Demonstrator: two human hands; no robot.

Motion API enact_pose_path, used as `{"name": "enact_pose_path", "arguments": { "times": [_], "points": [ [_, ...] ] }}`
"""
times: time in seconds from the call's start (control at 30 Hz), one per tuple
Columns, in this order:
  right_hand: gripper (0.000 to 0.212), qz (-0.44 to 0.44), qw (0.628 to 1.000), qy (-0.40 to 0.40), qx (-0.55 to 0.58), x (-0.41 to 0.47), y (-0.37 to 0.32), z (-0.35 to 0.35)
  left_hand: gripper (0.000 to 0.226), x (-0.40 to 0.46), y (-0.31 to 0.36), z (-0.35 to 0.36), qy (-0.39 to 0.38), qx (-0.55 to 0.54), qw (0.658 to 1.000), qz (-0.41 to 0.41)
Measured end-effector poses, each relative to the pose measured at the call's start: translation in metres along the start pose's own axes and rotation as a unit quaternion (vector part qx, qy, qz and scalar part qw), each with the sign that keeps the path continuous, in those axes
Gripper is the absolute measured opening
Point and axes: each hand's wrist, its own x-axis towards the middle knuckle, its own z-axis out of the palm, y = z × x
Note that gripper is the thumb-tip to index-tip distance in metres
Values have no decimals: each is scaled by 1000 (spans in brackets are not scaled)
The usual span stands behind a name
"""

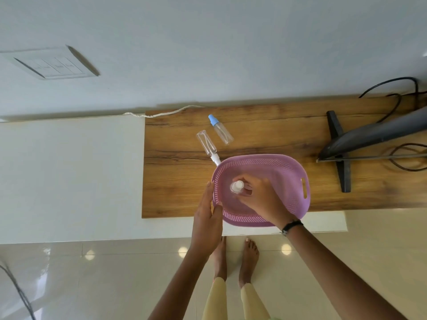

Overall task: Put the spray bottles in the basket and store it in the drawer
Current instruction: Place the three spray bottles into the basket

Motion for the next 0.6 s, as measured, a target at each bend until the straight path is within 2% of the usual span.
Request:
{"name": "enact_pose_path", "arguments": {
  "times": [0.1,0.47,0.6],
  "points": [
    [35,-5,1000,-24,-19,8,8,10,43,-1,-3,3,0,33,999,34],
    [39,-2,999,-37,-14,12,14,15,53,-3,0,4,15,50,998,46],
    [57,-8,999,-42,-29,10,15,14,52,-2,0,2,16,54,998,37]
  ]
}}
